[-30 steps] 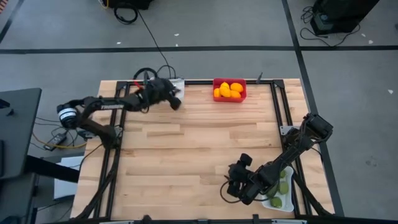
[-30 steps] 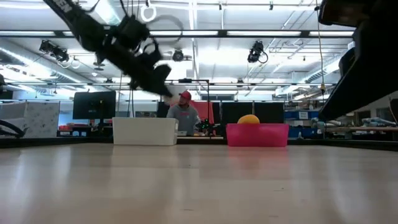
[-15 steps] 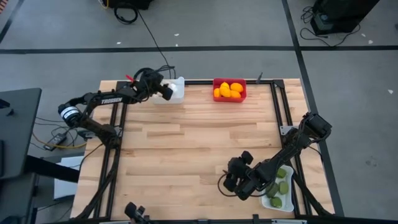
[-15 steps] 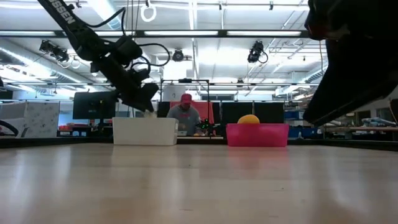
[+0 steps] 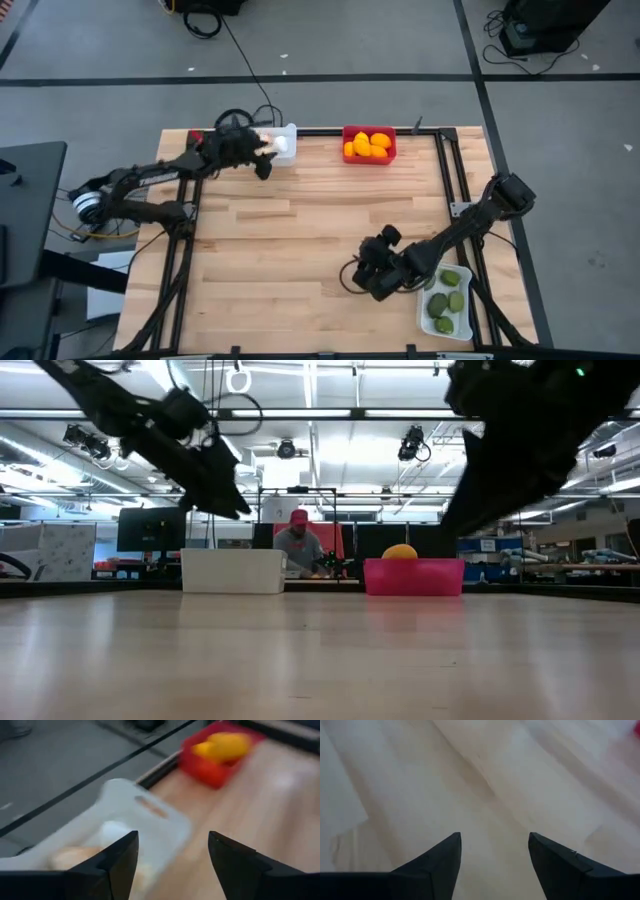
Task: Sort produce into baskets
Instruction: Return to Home Position
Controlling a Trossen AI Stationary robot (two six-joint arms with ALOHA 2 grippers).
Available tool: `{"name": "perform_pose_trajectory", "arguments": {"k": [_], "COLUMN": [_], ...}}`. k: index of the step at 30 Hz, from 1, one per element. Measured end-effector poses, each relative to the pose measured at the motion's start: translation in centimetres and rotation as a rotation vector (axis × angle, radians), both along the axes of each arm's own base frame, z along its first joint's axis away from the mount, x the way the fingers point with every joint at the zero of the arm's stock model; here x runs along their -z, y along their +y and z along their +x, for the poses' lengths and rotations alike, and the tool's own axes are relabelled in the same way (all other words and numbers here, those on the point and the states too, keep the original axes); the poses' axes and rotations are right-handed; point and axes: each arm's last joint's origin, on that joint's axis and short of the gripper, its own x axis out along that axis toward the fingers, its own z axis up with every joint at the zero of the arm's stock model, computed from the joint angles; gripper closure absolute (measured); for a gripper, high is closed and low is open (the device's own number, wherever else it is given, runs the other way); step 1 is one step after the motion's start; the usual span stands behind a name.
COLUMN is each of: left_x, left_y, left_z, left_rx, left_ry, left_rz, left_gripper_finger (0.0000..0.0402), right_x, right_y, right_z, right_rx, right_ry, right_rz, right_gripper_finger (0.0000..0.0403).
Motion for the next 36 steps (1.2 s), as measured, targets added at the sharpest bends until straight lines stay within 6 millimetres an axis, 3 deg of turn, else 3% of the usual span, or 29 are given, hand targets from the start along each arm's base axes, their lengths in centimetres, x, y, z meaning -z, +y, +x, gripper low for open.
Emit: {"name": "perform_pose_trajectory", "arguments": {"k": [6, 10, 14, 21, 27, 36], "left_x": [0.4, 0.6, -0.3, -2.4, -3.8, -3.4], "left_y": [-5.0, -8.1, -11.1, -14.4, -15.5, -15.5], "left_z": [-1.4, -1.6, -1.4, -2.4, -3.8, -4.1], "left_rx": [0.105, 0.222, 0.369, 0.512, 0.589, 0.541], "left_ry": [-0.123, -0.161, -0.208, -0.326, -0.413, -0.435], "left_rz": [-0.036, -0.075, -0.088, -0.048, 0.001, 0.071], "left_gripper_finger": [0.0190, 0.0216, 0.0241, 0.0273, 0.0278, 0.0278], "right_x": [-2.9, -4.9, -7.5, -12.2, -12.1, -9.3], "right_y": [-1.6, -2.2, -2.5, -3.5, -4.9, -7.0], "right_z": [1.6, 2.8, 2.8, 0.5, -1.0, -3.0], "right_rx": [-0.131, -0.297, -0.417, -0.472, -0.518, -0.560], "right_ry": [-0.084, -0.163, -0.255, -0.391, -0.497, -0.652], "right_rz": [-0.015, -0.065, -0.116, -0.178, -0.209, -0.159], "right_gripper_finger": [0.0222, 0.0301, 0.0385, 0.0393, 0.0396, 0.0400]}}
